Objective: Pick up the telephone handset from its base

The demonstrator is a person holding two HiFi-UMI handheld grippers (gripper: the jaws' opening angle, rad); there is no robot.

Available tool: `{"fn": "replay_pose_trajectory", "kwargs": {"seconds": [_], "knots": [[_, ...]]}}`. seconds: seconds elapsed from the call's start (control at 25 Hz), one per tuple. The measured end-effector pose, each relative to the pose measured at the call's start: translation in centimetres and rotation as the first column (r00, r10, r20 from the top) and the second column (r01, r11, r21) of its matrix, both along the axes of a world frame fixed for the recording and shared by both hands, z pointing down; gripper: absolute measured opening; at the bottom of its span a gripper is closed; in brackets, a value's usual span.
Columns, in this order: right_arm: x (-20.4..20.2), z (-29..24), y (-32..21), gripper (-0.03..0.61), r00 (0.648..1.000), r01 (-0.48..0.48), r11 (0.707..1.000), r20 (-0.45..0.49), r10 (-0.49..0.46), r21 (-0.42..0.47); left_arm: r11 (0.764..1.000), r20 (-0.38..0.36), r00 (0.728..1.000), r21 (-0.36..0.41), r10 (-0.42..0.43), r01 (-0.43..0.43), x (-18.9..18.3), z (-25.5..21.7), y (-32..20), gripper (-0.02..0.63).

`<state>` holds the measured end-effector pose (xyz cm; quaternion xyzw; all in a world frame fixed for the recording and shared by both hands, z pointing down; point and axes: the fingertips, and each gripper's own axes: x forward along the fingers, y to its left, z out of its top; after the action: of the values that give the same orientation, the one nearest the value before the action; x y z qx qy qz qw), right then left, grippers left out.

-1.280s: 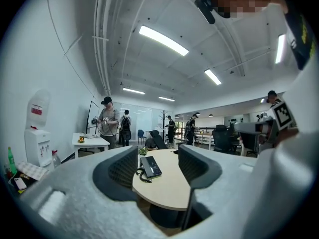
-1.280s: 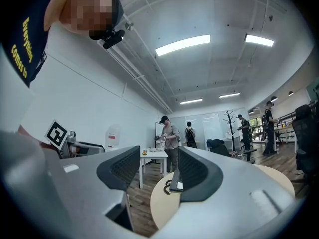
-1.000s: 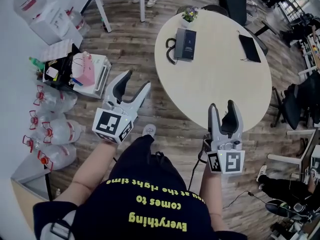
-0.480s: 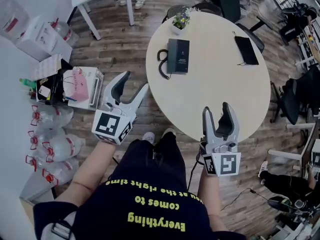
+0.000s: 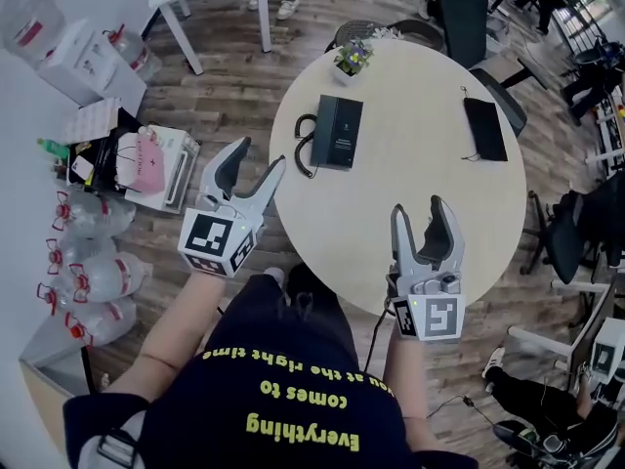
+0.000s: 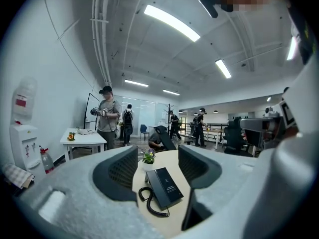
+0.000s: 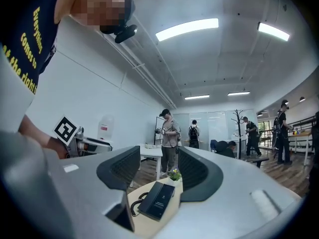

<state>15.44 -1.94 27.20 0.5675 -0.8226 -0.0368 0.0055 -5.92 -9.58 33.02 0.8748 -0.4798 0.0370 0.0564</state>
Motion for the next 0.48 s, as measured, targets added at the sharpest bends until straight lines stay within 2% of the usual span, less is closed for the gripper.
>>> {"fn": "replay_pose_trajectory", "kwargs": {"seconds": [0.2,0.32,0.48], "knots": [[1.9,0.6,-2.4,0.232,0.999,0.039,0.999,0.029,-0.039,0.002,0.999,0.008,0.999,-0.009,-0.045,0.045,1.7,0.4,-1.8,0.256],[2.2,1.1,-3.4,0.23,0.998,0.042,0.999,0.044,-0.042,-0.012,0.998,-0.023,0.998,-0.017,-0.053,0.053,2.1,0.6,-2.9,0.256],[1.9,1.6,-4.6,0.229,0.998,0.038,0.999,0.054,-0.037,-0.029,0.999,-0.015,0.999,-0.024,-0.047,0.046,2.3,1.0,-4.5,0.256]]}}
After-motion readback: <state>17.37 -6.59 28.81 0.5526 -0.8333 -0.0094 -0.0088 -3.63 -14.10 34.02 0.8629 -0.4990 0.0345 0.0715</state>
